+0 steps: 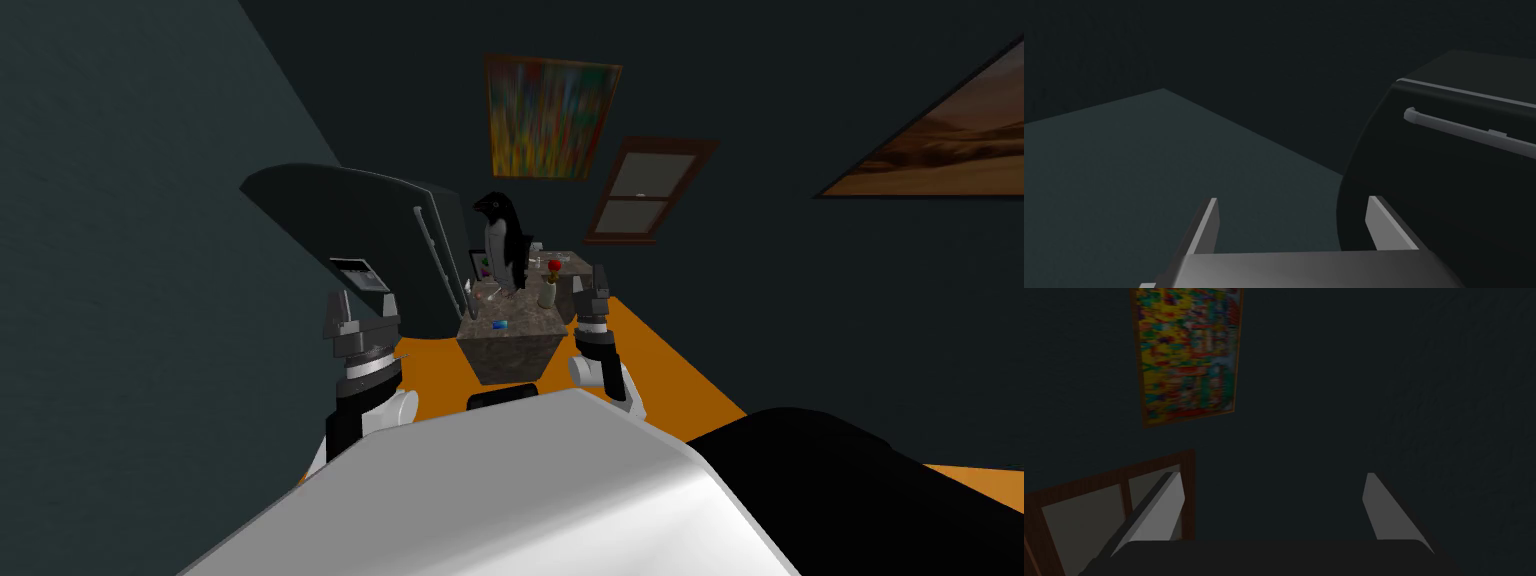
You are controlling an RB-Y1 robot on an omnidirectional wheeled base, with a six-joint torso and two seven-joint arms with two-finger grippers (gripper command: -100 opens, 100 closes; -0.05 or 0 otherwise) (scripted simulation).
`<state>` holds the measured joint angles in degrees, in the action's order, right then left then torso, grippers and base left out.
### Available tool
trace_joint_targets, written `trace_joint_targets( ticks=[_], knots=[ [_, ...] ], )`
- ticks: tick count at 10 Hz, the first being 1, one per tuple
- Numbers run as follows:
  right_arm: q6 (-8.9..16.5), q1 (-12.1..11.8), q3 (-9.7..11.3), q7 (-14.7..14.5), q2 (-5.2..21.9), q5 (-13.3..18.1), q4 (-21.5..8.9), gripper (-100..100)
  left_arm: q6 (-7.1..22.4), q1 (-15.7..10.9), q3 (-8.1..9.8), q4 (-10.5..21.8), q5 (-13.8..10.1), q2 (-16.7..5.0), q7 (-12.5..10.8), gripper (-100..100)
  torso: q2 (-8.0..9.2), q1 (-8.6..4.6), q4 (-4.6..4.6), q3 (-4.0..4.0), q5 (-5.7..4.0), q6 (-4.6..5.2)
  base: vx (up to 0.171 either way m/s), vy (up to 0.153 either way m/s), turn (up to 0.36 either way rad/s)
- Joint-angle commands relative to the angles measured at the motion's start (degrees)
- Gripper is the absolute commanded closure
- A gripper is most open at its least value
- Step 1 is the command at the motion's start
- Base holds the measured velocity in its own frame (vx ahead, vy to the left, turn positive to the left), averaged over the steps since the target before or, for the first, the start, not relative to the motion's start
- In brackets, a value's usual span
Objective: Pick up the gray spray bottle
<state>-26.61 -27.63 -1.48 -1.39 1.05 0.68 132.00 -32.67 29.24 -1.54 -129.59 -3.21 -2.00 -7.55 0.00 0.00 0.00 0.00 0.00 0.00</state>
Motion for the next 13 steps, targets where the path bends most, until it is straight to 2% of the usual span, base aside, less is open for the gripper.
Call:
trace_joint_targets(
  ticks=[1, 3, 6, 7, 9, 10, 11, 12, 13],
  knots=[
    [0.0, 0.0, 0.0, 0.0, 0.0, 0.0, 0.0, 0, 1.7, -0.4, 0.61, 0.3, -0.2, -2.1, -1.5, -100, 0.00, 0.00, 0.00, 0.00, 0.00, 0.00, 0.000, -0.012, 0.035],
    [0.0, 0.0, 0.0, 0.0, 0.0, 0.0, 0.0, 0, 4.1, -0.9, 1.46, 0.6, -0.6, -3.9, -3.8, -100, 0.00, -0.07, 0.00, 0.00, -0.01, 0.00, -0.002, -0.032, 0.040],
    [0.0, 0.0, 0.0, 0.0, 0.0, 0.0, 0.0, 0, 9.1, -2.1, 3.16, 1.4, -1.4, -6.1, -8.6, -100, 0.04, -0.18, 0.00, 0.02, -0.04, 0.00, -0.013, -0.051, 0.039],
    [0.0, 0.0, 0.0, 0.0, 0.0, 0.0, 0.0, 0, 9.4, -2.1, 3.16, 1.4, -1.4, -6.1, -8.6, -100, 0.07, -0.20, 0.01, 0.04, -0.04, 0.00, -0.013, -0.040, 0.023],
    [0.0, 0.0, 0.0, 0.0, 0.0, 0.0, 0.0, 0, 13.1, -3.2, 4.50, 2.1, -2.1, -7.2, -12.2, -100, 0.03, -0.14, 0.01, 0.02, -0.03, 0.00, -0.010, -0.047, 0.045],
    [0.0, 0.0, 0.0, 0.0, 0.0, 0.0, 0.0, 0, 13.9, -3.2, 4.50, 2.1, -2.1, -7.2, -12.6, -100, 0.03, -0.20, 0.01, 0.02, -0.04, 0.00, -0.009, -0.050, 0.019],
    [0.0, 0.0, 0.0, 0.0, 0.0, 0.0, 0.0, 0, 15.9, -3.7, 5.21, 2.4, -2.4, -7.7, -14.8, -100, 0.03, -0.19, 0.01, 0.02, -0.05, 0.01, -0.012, -0.053, 0.026],
    [0.0, 0.0, 0.0, 0.0, 0.0, 0.0, 0.0, 0, 16.4, -3.7, 5.21, 2.4, -2.4, -7.7, -14.8, -100, 0.03, -0.20, 0.01, 0.02, -0.04, 0.00, -0.009, -0.041, 0.018],
    [0.0, 0.0, 0.0, 0.0, 0.0, 0.0, 0.0, 0, 18.6, -4.3, 5.93, 2.8, -2.8, -8.1, -17.0, -100, 0.03, -0.16, 0.01, 0.02, -0.04, 0.00, -0.012, -0.047, 0.028]
  ],
)
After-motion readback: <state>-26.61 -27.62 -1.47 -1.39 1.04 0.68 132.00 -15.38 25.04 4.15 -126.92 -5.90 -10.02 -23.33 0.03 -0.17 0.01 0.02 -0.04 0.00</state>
